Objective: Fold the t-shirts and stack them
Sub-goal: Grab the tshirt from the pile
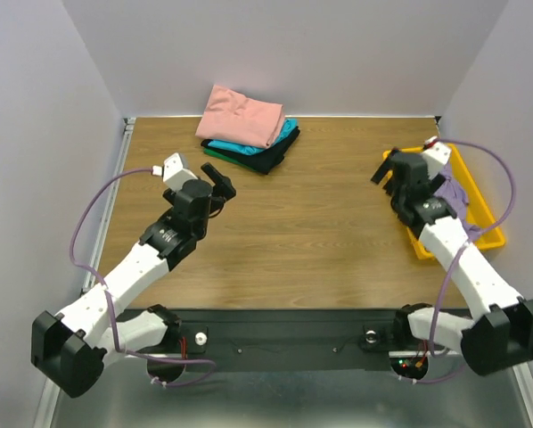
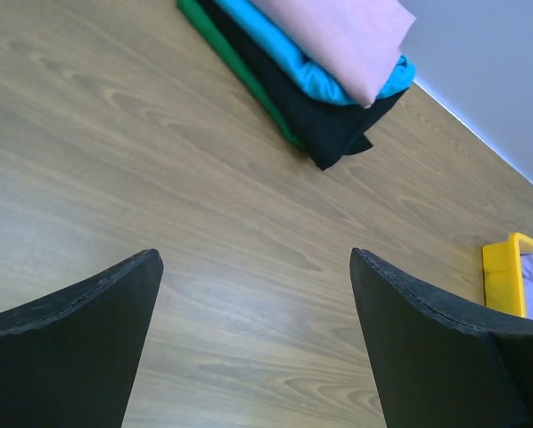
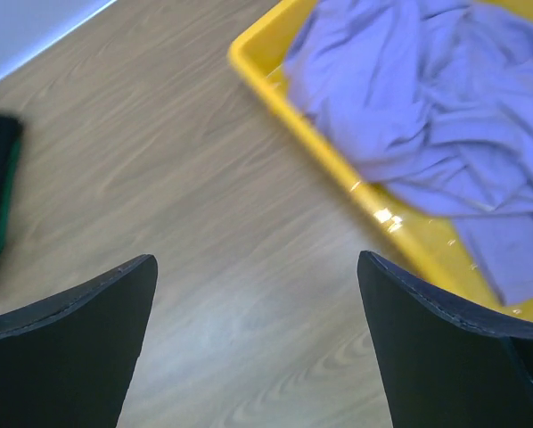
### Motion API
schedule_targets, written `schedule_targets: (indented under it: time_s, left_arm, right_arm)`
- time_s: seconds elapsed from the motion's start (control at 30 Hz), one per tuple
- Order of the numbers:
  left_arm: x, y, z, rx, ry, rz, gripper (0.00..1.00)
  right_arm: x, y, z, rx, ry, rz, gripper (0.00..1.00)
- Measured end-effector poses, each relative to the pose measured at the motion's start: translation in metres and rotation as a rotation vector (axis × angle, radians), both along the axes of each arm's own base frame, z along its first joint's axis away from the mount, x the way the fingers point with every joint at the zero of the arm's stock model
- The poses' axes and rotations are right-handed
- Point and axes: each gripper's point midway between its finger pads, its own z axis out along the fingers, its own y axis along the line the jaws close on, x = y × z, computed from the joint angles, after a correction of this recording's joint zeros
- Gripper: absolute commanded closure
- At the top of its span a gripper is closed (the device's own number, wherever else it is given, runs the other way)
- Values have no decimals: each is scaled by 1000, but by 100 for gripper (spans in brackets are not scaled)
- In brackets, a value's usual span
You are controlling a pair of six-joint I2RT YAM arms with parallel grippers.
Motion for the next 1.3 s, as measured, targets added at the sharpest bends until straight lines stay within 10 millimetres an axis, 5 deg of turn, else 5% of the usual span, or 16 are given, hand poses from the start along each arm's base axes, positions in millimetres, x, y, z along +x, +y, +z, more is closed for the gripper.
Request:
schedule_targets:
  time_s: [0.2, 0.4, 0.53, 0.7, 0.77, 0.83, 0.93, 1.1, 1.17, 1.3]
  left_arm:
    - [15, -10, 35, 6, -93, -32, 1]
    - [20, -12, 47, 6, -145, -47, 2]
    - [20, -11, 49, 16, -164, -61, 1]
    - [20, -10, 45, 35, -162, -69, 1]
    - [21, -11, 44, 43, -160, -75, 2]
    - [22, -11, 42, 52, -153, -78, 2]
    - [22, -13, 35, 68, -133, -86, 2]
    - [20, -16, 31, 70, -117, -111, 2]
    - [20, -18, 30, 67, -115, -120, 1]
    - [18, -21, 32, 55, -116, -139, 1]
  right_arm:
    - [36, -91, -7, 27, 72, -196, 0]
    - [59, -182, -74, 145, 236, -338, 0]
    - [60, -209, -127, 202, 358, -370, 0]
    - [71, -208, -170, 249, 452, -323, 5]
    - [75, -208, -176, 254, 463, -315, 38]
    - [79, -209, -176, 253, 457, -307, 76]
    - [81, -209, -174, 260, 444, -303, 96]
    - [80, -207, -143, 235, 398, -263, 100]
    - [80, -204, -112, 217, 334, -235, 100]
    - [73, -185, -12, 178, 116, -136, 100]
